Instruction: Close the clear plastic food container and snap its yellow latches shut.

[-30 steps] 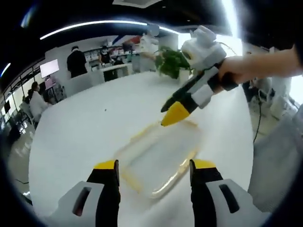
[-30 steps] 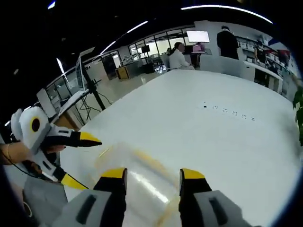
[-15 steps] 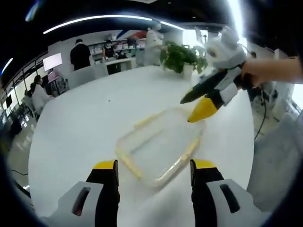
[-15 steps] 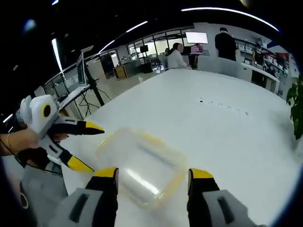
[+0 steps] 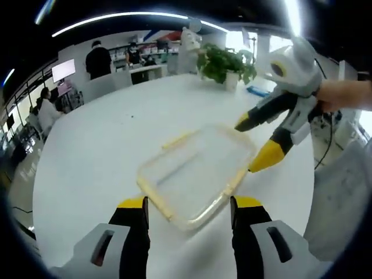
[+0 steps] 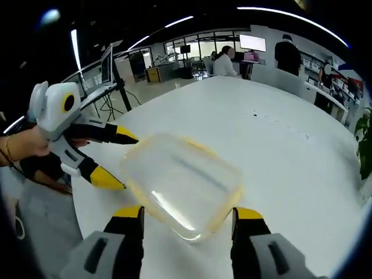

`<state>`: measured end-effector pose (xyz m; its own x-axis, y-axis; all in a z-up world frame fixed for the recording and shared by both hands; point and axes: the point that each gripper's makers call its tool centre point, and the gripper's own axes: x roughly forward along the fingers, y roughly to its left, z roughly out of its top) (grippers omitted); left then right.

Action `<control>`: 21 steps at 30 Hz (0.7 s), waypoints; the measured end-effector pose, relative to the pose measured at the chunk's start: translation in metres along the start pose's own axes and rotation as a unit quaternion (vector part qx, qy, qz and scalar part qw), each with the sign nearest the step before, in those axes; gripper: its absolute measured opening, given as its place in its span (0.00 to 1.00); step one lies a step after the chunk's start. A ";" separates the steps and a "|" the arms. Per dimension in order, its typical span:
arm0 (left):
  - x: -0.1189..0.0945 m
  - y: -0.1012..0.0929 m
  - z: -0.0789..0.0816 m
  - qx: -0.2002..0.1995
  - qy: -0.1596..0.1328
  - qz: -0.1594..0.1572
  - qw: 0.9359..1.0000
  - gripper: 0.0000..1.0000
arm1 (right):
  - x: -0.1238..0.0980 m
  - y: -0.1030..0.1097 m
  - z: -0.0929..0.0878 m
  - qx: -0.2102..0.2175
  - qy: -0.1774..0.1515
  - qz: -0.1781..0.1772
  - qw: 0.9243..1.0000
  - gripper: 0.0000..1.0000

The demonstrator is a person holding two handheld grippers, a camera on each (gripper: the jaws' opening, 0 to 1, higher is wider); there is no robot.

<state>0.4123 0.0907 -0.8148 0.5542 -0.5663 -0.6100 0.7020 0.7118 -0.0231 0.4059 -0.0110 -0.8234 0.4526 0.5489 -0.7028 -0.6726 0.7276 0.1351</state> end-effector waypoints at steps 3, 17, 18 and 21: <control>0.002 0.000 0.000 0.002 0.005 -0.003 1.000 0.56 | 0.000 0.000 0.000 0.002 -0.001 0.000 1.000 0.60; 0.016 0.019 0.008 0.034 0.017 -0.002 0.999 0.55 | 0.012 -0.016 0.016 0.001 -0.015 -0.011 1.000 0.60; 0.017 0.022 0.010 0.033 0.016 -0.002 0.999 0.55 | 0.012 -0.017 0.017 0.002 -0.015 -0.011 1.000 0.60; 0.022 0.026 0.013 0.033 0.014 -0.004 0.999 0.55 | 0.014 -0.023 0.020 0.002 -0.016 -0.013 1.000 0.60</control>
<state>0.4484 0.0908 -0.8183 0.5364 -0.5585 -0.6327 0.7348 0.6779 0.0246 0.4395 -0.0115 -0.8225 0.4882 0.5430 -0.6832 -0.6578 0.7434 0.1208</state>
